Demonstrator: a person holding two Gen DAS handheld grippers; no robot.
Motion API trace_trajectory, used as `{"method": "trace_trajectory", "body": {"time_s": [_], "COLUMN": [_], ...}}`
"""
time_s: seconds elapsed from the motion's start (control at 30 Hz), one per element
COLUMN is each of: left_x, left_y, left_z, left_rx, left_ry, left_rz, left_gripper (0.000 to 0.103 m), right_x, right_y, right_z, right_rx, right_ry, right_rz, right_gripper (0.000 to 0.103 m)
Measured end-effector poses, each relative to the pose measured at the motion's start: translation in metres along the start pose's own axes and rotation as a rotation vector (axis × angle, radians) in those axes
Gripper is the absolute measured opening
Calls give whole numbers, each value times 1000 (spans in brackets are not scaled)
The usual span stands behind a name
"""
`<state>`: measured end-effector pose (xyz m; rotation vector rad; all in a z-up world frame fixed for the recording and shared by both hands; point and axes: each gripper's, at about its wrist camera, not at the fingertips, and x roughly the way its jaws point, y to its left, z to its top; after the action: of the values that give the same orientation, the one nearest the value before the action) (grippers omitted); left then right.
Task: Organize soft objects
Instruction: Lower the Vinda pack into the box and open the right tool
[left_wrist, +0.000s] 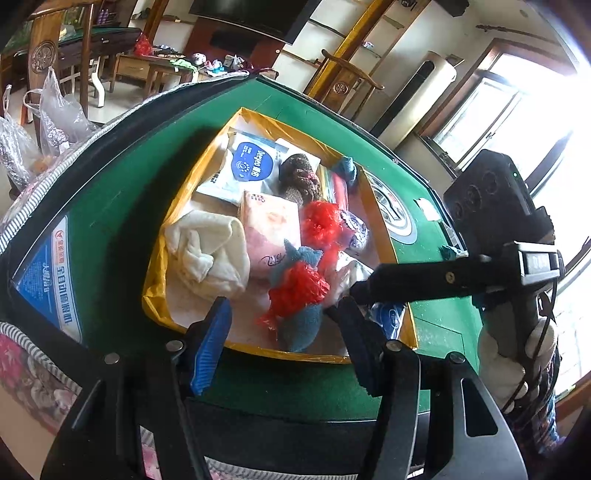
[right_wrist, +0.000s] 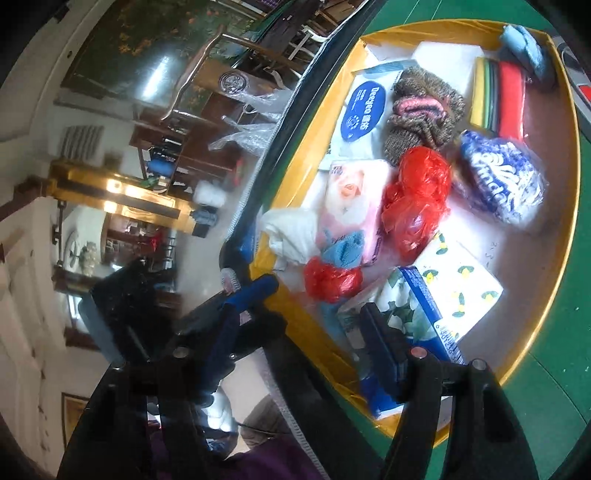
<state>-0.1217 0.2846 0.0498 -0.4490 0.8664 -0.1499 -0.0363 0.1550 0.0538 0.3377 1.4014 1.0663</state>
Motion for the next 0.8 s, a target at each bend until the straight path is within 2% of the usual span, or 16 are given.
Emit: {"method": "trace_trajectory", "body": {"time_s": [0.07, 0.17, 0.2, 0.23, 0.33, 0.43, 0.53, 0.63, 0.7, 0.73, 0.77, 0.8], "left_x": [-1, -3, -3, -4, -3, -2, -4, -6, -7, -7, -6, -6], "left_y": [1, 1, 1, 1, 2, 1, 2, 6, 7, 6, 5, 4], "left_z": [0, -1, -1, -1, -1, -1, 0, 1, 0, 0, 0, 0], "left_rx": [-2, -3, -2, -2, -3, 0, 3, -2, -12, -10, -6, -4], "left_ry": [-2, -7, -7, -8, -9, -6, -6, -13, -16, -17, -16, -13], "left_rz": [3, 7, 6, 4, 0, -2, -3, 8, 6, 9, 12, 9], "left_gripper": [58, 58, 58, 58, 58, 58, 58, 58, 58, 58, 58, 58], "right_x": [-10, -27, -31, -37, -44, -31, -15, -5, -12, -16, -21, -22], "right_y": [4, 15, 15, 14, 11, 14, 12, 4, 0, 2, 4, 7], "right_z": [3, 8, 8, 7, 1, -6, -17, -17, -7, -2, 4, 7], "right_rx": [-35, -92, -91, -76, -40, -11, -1, 10, -9, -21, -54, -74], "right_ry": [-60, -199, -220, -235, -230, -159, -94, -84, -149, -186, -244, -263], "right_rz": [-132, -499, -536, -510, -344, -131, -50, -131, -202, -259, -376, -431], "right_gripper": [63, 63, 63, 63, 63, 63, 63, 63, 63, 63, 63, 63]}}
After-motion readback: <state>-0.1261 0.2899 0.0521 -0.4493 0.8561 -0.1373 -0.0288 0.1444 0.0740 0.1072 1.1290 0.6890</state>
